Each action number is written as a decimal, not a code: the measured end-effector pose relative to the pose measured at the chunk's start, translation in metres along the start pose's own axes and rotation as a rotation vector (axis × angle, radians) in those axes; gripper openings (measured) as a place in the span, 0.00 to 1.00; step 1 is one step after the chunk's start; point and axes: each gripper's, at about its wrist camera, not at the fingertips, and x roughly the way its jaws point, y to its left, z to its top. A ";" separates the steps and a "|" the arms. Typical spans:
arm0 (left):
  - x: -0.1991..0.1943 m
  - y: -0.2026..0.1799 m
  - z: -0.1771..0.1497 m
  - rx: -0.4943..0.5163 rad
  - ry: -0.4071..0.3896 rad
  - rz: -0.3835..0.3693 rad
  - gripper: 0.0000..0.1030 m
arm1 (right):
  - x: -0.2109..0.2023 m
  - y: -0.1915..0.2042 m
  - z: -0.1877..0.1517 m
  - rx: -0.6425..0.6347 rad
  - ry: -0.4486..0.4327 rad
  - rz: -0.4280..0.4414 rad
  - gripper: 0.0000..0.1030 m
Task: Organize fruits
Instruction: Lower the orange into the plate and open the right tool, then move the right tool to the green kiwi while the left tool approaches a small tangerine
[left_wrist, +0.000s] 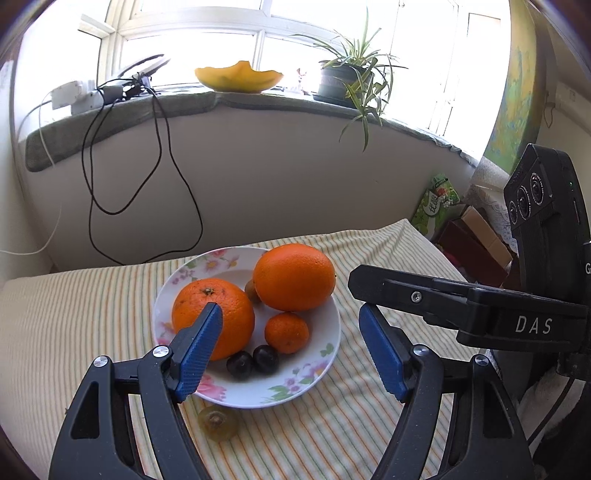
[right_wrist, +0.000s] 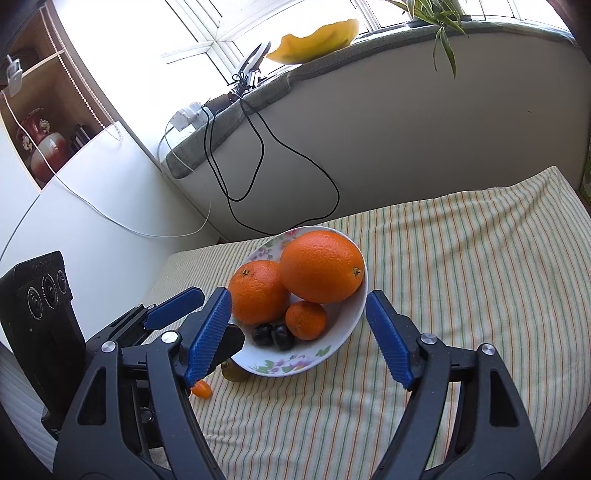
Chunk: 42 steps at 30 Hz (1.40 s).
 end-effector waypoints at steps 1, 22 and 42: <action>-0.003 0.001 -0.002 -0.001 -0.002 0.006 0.74 | -0.003 0.002 -0.002 -0.004 -0.003 0.003 0.76; -0.080 0.051 -0.071 -0.089 -0.025 0.106 0.79 | -0.022 0.058 -0.055 -0.238 -0.035 -0.081 0.79; -0.079 0.091 -0.130 -0.234 0.045 0.063 0.61 | 0.037 0.080 -0.099 -0.313 0.136 -0.055 0.78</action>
